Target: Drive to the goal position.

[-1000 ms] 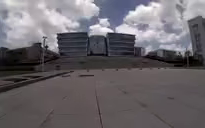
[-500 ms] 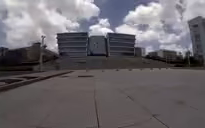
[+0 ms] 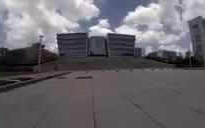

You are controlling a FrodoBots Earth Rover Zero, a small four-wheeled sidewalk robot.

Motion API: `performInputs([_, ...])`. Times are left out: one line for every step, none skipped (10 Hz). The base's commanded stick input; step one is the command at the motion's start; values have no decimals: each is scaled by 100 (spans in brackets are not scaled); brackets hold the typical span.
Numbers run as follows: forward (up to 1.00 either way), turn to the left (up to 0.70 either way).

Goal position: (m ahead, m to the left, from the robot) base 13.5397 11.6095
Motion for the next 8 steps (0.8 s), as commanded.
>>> performInputs([70, 0])
performInputs([70, 0])
performInputs([70, 0])
performInputs([70, 0])
performInputs([70, 0])
performInputs([70, 0])
performInputs([70, 0])
performInputs([70, -2])
